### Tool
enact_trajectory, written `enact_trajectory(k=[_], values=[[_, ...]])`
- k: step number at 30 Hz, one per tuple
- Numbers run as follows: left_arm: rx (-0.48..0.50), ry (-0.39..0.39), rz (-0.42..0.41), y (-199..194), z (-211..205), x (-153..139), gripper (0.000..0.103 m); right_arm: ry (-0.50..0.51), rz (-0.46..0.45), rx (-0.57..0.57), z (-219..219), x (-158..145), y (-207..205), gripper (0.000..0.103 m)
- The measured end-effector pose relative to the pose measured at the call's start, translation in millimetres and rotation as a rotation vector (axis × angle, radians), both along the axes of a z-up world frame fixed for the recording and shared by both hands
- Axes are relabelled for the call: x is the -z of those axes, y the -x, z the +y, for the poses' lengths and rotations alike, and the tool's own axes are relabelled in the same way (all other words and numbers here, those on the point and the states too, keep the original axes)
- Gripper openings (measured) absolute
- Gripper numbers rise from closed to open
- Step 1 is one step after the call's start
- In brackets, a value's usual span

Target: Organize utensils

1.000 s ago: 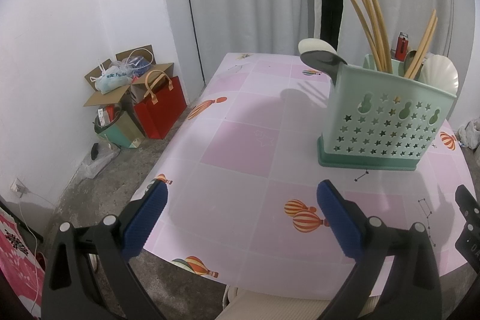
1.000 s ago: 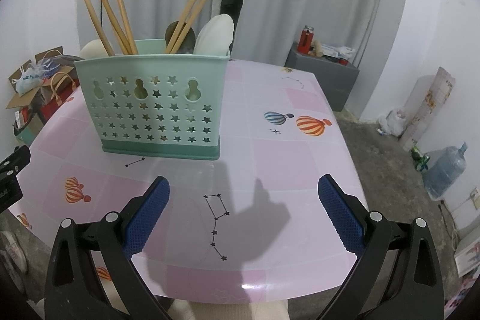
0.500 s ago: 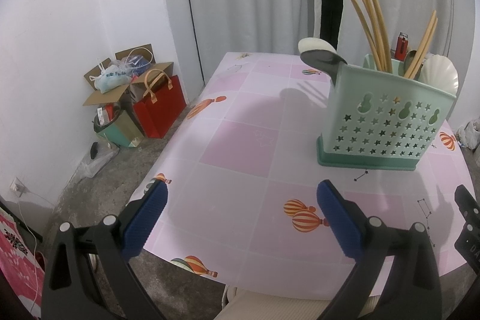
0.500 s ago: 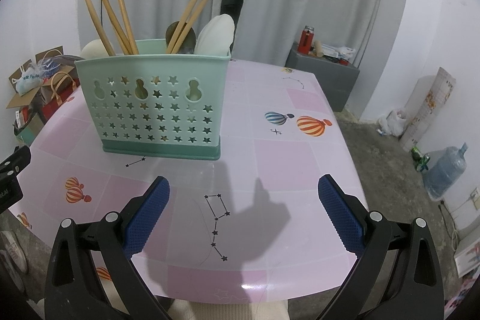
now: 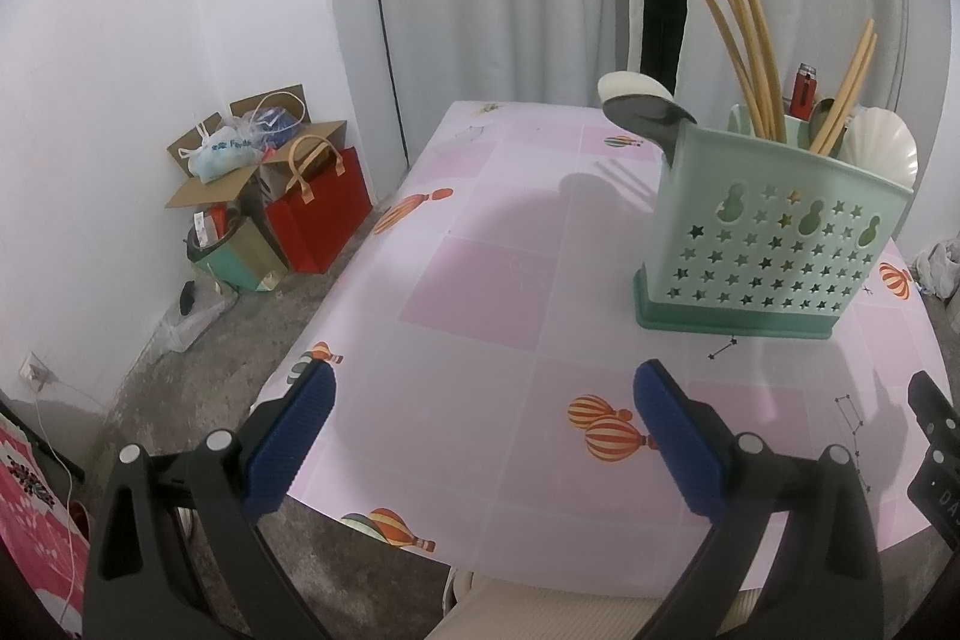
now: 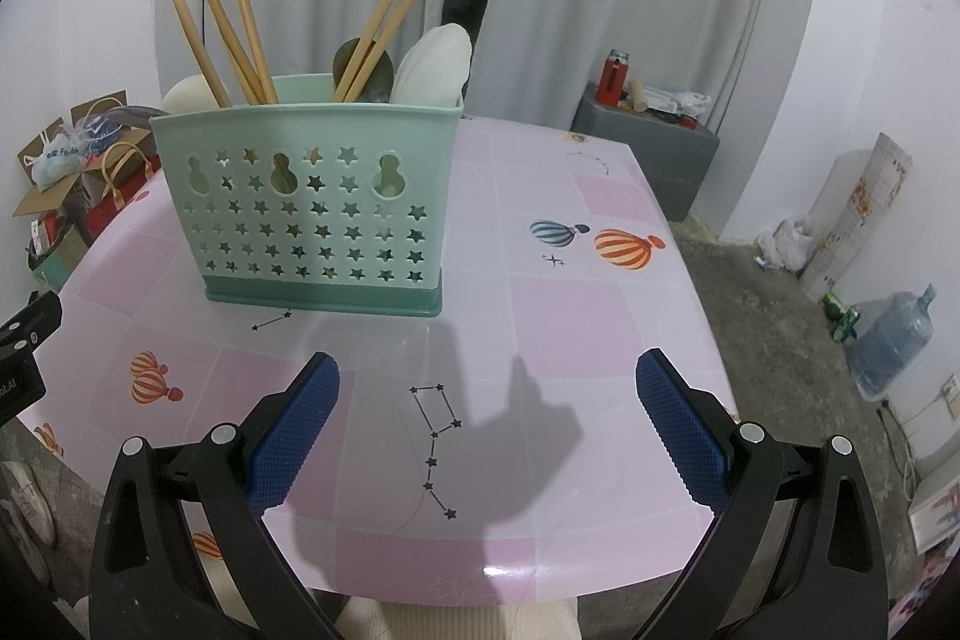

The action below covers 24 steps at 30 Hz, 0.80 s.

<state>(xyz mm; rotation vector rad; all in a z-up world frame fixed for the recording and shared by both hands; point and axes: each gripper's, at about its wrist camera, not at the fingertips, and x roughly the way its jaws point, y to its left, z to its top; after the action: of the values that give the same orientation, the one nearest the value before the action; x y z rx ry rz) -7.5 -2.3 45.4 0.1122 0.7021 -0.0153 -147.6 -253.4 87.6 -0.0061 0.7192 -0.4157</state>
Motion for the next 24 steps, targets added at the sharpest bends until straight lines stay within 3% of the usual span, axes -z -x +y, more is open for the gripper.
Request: enact_trajectory(k=[24], values=[[0.018,0.01,0.015,8.0,-3.6,0.8,0.098,-0.003,-0.001,0.001,0.2,1.9,0.5,0.095]])
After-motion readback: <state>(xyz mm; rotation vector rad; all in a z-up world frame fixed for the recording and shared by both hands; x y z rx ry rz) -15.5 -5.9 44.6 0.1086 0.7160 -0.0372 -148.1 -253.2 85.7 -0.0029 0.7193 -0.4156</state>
